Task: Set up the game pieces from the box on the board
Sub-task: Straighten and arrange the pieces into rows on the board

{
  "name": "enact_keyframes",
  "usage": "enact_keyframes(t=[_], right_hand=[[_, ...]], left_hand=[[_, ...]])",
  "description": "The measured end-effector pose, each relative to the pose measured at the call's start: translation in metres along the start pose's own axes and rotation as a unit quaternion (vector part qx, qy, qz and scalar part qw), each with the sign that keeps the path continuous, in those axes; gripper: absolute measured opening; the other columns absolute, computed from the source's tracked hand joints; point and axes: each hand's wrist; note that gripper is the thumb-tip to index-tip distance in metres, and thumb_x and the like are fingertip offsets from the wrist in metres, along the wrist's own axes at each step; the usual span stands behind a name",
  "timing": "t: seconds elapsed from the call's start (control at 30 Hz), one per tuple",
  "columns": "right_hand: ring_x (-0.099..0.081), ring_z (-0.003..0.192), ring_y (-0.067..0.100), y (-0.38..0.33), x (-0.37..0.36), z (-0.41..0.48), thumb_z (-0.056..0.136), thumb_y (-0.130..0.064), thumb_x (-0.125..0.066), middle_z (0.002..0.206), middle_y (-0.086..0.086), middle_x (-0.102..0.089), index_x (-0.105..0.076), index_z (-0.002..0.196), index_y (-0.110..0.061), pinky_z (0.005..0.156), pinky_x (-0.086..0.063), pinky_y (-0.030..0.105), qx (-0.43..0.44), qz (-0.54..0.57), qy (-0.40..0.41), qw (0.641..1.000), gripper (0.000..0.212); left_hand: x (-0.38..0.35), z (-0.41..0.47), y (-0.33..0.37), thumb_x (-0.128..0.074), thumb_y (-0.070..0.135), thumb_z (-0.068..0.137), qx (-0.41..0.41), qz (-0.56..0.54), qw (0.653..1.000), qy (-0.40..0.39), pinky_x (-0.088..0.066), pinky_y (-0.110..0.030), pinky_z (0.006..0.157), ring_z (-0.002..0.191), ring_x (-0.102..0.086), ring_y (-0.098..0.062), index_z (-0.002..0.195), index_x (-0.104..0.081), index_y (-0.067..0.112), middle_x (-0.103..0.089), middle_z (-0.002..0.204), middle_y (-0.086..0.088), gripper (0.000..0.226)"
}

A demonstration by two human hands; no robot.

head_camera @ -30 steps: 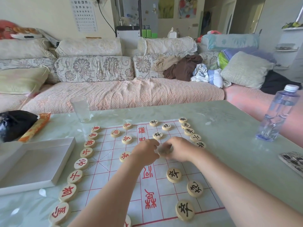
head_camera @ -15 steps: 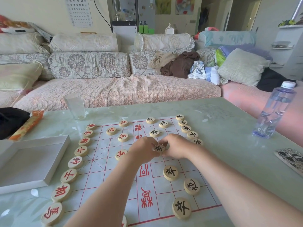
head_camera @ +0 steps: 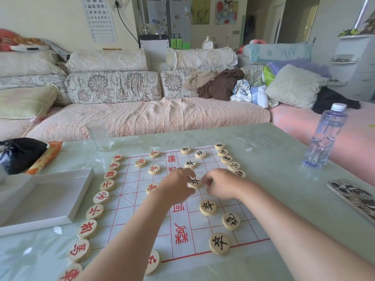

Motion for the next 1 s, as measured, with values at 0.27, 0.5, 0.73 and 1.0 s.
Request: enact_keyframes(t=[0.27,0.5,0.73,1.0], right_hand=[[-0.060,0.098,0.012,-0.003,-0.002,-0.034,0.079,-0.027,-0.073,0.107,-0.013,-0.062,-0.058,0.133,-0.029,0.076,-0.047,0.023,-0.012,-0.042,-0.084,0.995,0.056],[-0.062,0.092,0.013,-0.004,-0.013,-0.039,0.079,-0.028,-0.072,0.098,-0.013,-0.064,-0.068,0.114,-0.035,0.070,-0.047,0.024,0.007,-0.052,-0.056,0.997,0.036],[-0.060,0.093,0.014,-0.006,-0.017,-0.038,0.081,-0.027,-0.067,0.097,-0.013,-0.061,-0.067,0.117,-0.034,0.074,-0.049,0.027,0.026,-0.064,-0.053,0.996,0.036],[-0.058,0.102,0.009,-0.007,0.003,-0.060,0.081,-0.023,-0.065,0.108,-0.018,-0.059,-0.060,0.122,-0.038,0.084,-0.048,0.024,0.033,-0.009,0.003,0.999,0.044]], left_hand=[[-0.018,-0.049,0.012,-0.070,0.028,0.084,0.011,-0.021,0.999,-0.045,-0.048,-0.024,0.083,0.097,-0.058,-0.012,0.129,-0.055,0.024,-0.060,0.118,0.007,0.048],[-0.026,-0.057,0.023,-0.071,0.032,0.082,0.010,0.004,0.999,-0.049,-0.050,-0.033,0.091,0.107,-0.058,-0.017,0.131,-0.055,0.025,-0.060,0.123,0.005,0.052],[-0.029,-0.055,0.021,-0.070,0.038,0.081,0.022,0.038,0.998,-0.041,-0.051,-0.036,0.090,0.108,-0.056,-0.017,0.127,-0.058,0.028,-0.061,0.119,0.004,0.049],[-0.017,-0.066,0.020,-0.070,0.031,0.083,0.034,0.006,0.998,-0.046,-0.050,-0.030,0.086,0.106,-0.057,-0.016,0.135,-0.047,0.027,-0.058,0.123,0.005,0.058]])
Point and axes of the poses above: each hand's wrist, its own z-axis towards the middle knuckle, its own x-axis out of the back of the hand, y = z × x
